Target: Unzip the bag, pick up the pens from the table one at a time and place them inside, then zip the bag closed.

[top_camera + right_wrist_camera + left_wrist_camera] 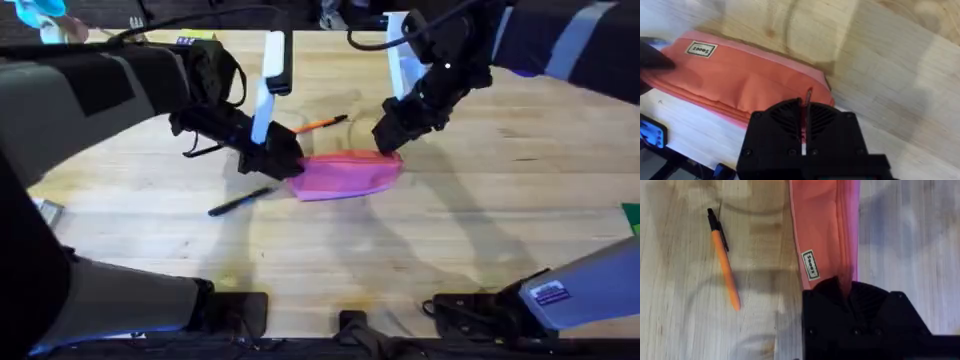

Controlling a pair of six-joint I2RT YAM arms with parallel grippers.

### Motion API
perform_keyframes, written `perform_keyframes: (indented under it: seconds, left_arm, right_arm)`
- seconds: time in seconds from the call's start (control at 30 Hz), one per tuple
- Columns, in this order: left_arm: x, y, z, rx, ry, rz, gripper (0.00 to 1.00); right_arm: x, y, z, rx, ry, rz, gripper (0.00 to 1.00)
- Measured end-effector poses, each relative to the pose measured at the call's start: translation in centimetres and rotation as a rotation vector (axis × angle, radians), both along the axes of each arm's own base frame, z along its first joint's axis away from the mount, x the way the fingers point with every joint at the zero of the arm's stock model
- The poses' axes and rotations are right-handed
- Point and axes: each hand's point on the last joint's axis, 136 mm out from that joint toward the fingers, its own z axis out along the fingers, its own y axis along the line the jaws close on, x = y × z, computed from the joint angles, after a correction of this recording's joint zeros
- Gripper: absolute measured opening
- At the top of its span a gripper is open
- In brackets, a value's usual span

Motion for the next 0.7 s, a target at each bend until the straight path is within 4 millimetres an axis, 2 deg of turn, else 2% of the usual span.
perform_keyframes:
  seconds: [0.23,0.4,0.7]
  left_arm:
    - [0.0,0.0,0.0,0.0,0.0,0.0,0.042]
    - [0.0,0.0,0.0,0.0,-0.001,0.0,0.042]
    - [0.0,0.0,0.0,0.001,-0.001,0.0,0.042]
  right_arm:
    - [0.0,0.0,0.0,0.0,-0.001,0.002,0.03]
    - [0.5,0.2,0.9,0.008,-0.017,0.002,0.031]
    - [0.4,1.4,1.7,0.076,-0.007,0.012,0.033]
